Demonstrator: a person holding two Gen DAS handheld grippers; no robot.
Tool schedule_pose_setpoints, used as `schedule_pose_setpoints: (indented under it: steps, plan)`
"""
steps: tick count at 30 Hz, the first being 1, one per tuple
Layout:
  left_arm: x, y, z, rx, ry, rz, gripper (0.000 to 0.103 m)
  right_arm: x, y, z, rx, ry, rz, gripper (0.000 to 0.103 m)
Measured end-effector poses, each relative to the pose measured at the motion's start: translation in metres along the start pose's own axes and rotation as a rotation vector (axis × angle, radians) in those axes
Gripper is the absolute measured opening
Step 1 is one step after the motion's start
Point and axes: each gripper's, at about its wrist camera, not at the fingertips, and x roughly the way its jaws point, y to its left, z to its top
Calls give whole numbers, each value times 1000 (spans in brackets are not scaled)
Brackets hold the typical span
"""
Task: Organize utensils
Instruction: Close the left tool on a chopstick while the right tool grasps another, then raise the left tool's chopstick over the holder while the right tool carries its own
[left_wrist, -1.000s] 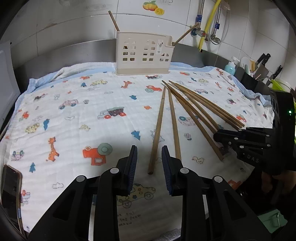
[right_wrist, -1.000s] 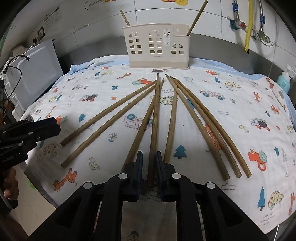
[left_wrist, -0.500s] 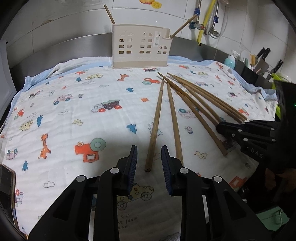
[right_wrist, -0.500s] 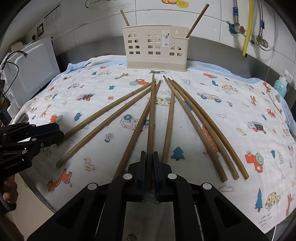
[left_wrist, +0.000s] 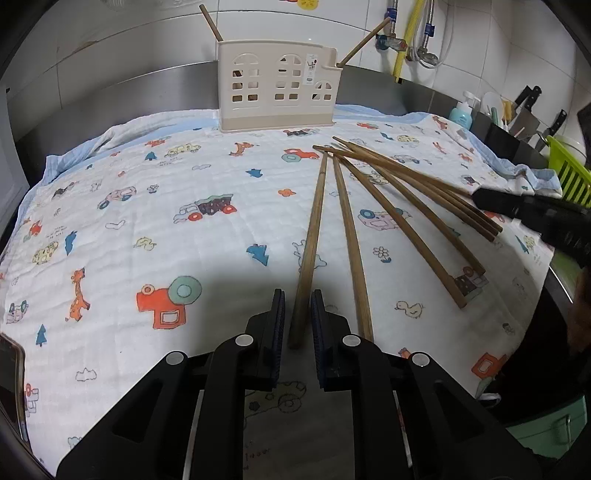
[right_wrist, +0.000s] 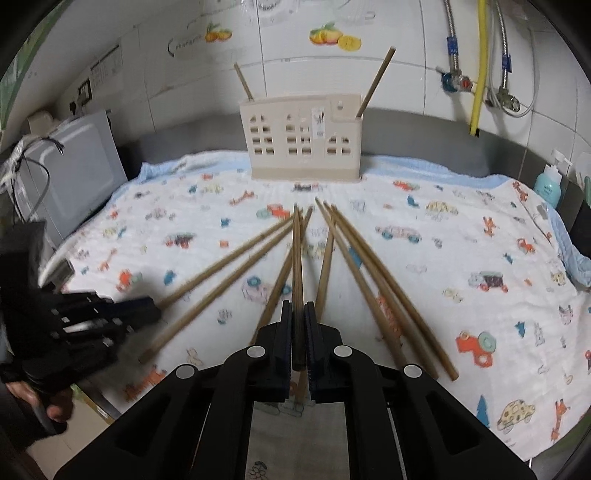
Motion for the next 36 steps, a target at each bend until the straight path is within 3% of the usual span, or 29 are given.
schedule_pose_setpoints:
  steps: [7, 18, 25, 36]
  plan:
    - [2, -9, 0, 53, -8, 45, 12, -15, 1, 16, 0, -45, 24, 6]
    - [-3, -14, 7, 93, 25, 51, 7, -30, -6, 37, 15, -87, 52, 6]
    - [-27, -9, 25, 52, -30, 1, 6, -47, -13, 64, 23, -131, 103, 6]
    - [-63, -9, 63, 48, -182, -52, 6, -61, -12, 111, -12, -185, 157, 6]
